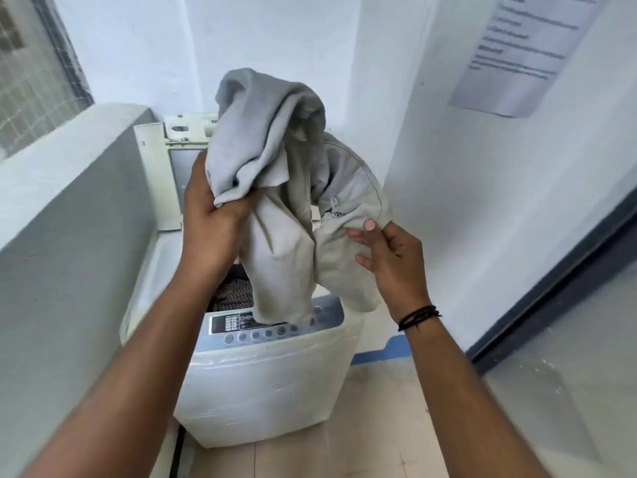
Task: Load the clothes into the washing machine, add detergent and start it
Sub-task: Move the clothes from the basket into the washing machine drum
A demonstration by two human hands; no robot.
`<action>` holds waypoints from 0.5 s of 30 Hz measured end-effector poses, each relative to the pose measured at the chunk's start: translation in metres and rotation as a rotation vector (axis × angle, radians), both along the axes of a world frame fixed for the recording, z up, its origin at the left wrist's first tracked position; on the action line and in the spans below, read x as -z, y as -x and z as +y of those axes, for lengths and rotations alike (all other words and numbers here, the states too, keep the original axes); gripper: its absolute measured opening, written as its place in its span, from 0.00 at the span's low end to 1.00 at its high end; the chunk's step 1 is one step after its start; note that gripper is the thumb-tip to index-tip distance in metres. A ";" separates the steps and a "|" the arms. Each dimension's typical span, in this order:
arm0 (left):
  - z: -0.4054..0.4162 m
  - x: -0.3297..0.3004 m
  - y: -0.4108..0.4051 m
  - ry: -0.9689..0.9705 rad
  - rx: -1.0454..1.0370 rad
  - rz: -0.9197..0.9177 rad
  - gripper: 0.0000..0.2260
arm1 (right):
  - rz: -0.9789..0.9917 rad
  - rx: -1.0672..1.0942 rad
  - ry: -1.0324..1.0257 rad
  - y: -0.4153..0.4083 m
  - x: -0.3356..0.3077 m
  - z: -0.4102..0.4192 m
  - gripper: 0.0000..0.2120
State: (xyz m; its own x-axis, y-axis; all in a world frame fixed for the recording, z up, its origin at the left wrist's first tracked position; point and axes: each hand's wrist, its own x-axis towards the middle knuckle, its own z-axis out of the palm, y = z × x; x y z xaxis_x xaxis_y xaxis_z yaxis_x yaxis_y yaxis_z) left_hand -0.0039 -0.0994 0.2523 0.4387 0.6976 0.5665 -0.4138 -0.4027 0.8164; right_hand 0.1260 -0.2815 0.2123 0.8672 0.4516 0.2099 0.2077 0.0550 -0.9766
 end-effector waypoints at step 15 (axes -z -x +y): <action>0.141 0.096 -0.049 0.151 -0.269 0.421 0.19 | 0.077 -0.318 0.331 -0.081 0.112 0.159 0.16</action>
